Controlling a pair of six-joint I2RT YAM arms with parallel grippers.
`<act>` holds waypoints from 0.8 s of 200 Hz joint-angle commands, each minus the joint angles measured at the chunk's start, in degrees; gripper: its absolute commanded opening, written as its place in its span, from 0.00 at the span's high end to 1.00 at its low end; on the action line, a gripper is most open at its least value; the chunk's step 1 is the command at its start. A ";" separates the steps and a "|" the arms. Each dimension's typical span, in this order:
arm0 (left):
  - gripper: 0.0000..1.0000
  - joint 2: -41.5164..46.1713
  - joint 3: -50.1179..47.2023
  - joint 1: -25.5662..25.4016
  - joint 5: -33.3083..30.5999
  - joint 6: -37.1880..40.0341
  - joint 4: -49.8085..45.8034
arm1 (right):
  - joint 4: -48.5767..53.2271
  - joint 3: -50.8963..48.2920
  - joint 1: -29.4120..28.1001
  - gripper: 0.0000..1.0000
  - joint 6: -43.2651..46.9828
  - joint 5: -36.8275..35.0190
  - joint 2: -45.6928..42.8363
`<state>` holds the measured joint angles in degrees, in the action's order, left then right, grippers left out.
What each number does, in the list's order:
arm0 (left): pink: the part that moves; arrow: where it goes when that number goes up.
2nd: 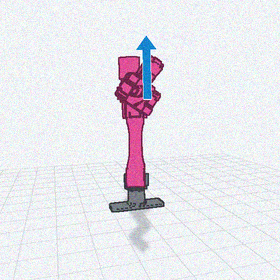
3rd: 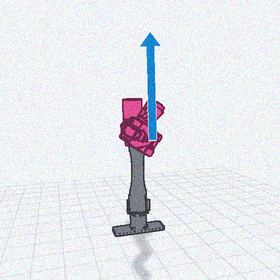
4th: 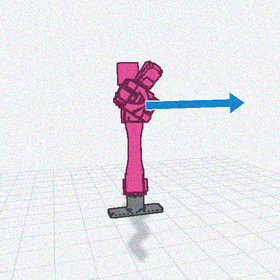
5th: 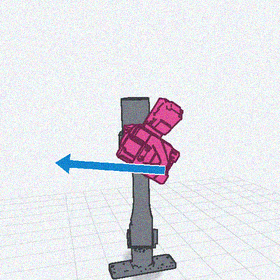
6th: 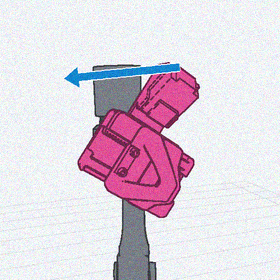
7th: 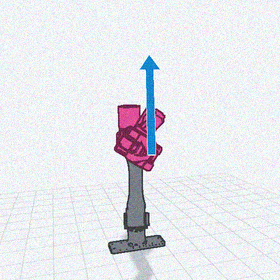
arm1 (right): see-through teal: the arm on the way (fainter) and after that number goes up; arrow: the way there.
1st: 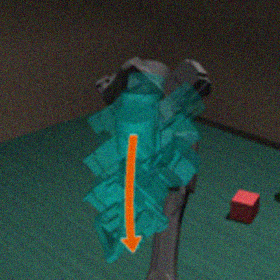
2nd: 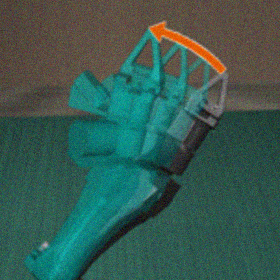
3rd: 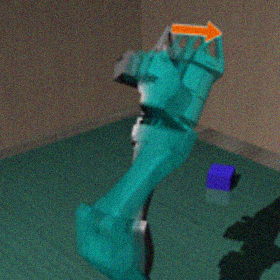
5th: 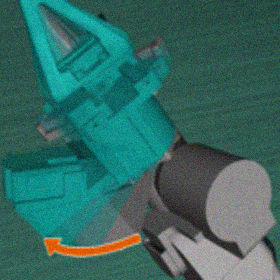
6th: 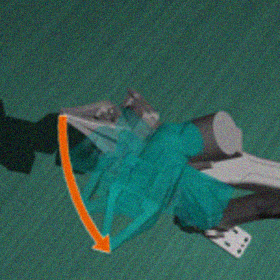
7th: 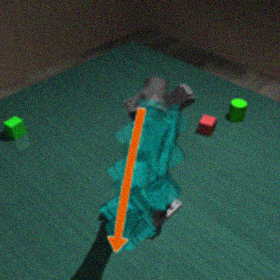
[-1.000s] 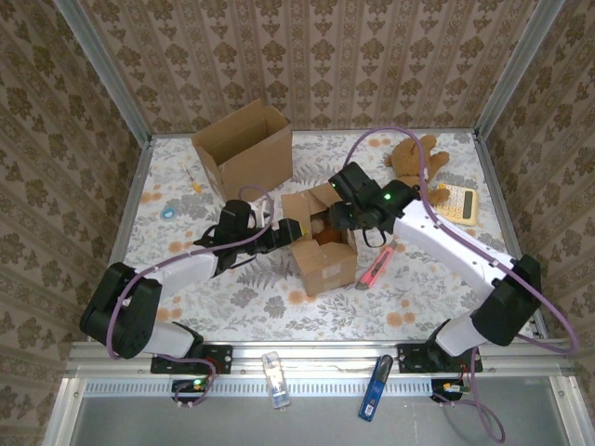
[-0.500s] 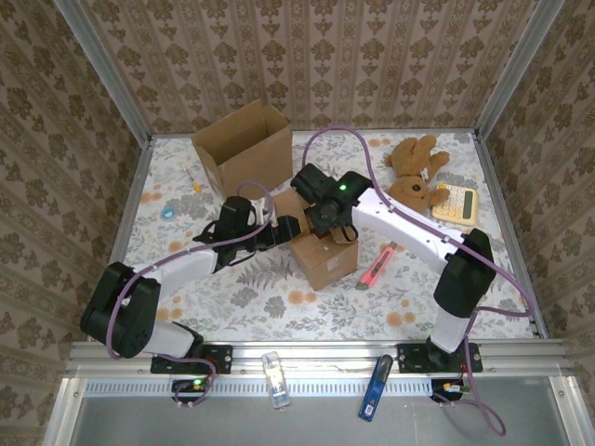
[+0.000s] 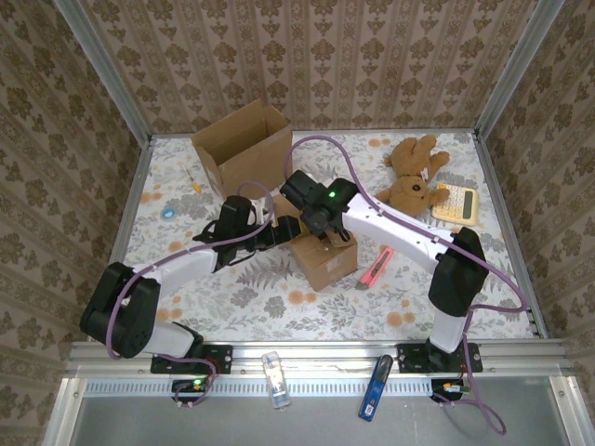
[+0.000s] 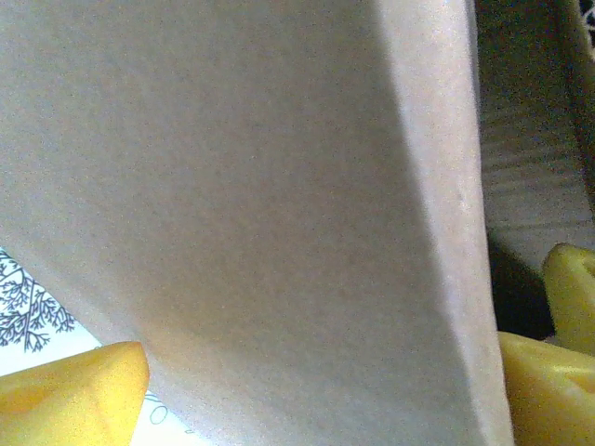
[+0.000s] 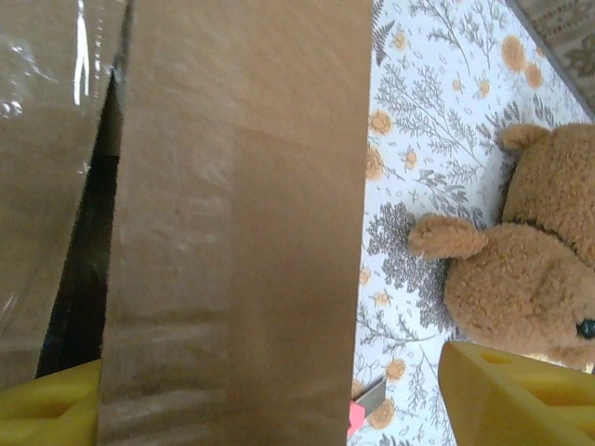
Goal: Unpack the express box
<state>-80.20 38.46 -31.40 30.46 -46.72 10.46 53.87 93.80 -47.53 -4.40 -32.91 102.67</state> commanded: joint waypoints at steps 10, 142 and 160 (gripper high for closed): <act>0.10 -1.63 -0.95 -0.33 0.87 3.06 -9.71 | -11.96 -3.44 -0.36 0.23 7.91 -3.15 -3.15; 0.10 -0.13 -2.19 -0.33 0.59 3.77 -11.39 | -21.79 -4.95 -0.16 0.85 12.92 -13.89 -1.08; 0.10 0.13 -3.22 -0.33 0.07 3.57 -11.50 | -21.96 -4.63 0.66 0.96 12.84 -14.47 -1.41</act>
<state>-79.96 38.76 -31.42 31.73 -46.24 8.58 35.92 88.33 -48.93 8.82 -40.58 101.32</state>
